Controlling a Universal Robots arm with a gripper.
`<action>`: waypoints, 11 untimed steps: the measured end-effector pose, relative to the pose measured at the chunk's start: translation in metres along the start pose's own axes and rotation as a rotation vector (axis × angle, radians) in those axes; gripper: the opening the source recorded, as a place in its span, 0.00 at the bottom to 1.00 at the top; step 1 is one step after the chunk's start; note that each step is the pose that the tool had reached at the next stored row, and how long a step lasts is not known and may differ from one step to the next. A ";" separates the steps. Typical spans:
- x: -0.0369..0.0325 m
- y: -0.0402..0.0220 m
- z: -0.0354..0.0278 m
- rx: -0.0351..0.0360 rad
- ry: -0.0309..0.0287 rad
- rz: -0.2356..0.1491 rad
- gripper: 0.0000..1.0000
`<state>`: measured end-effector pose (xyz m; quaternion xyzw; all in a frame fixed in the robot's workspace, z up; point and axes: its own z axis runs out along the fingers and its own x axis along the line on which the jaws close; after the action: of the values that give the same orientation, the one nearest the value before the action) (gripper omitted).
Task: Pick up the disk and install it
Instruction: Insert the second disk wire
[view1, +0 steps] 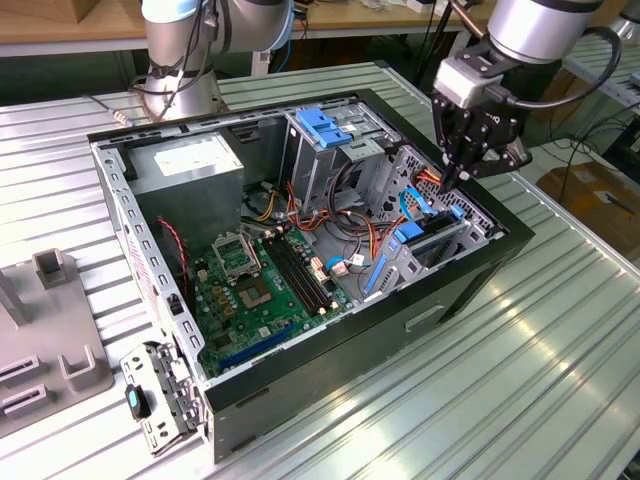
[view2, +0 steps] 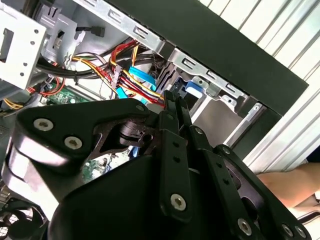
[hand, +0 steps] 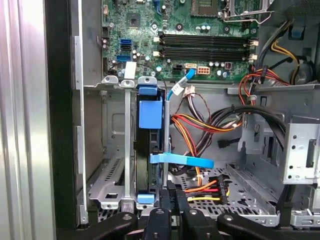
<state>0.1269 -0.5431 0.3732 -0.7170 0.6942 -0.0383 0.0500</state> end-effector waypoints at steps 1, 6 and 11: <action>0.0013 0.0004 0.0012 0.0000 -0.0023 -0.005 0.16; 0.0068 0.0028 0.0059 -0.0001 -0.0092 -0.020 0.16; 0.0069 0.0029 0.0060 -0.0001 -0.0091 -0.020 0.16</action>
<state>0.1250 -0.5499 0.3669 -0.7241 0.6868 -0.0355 0.0527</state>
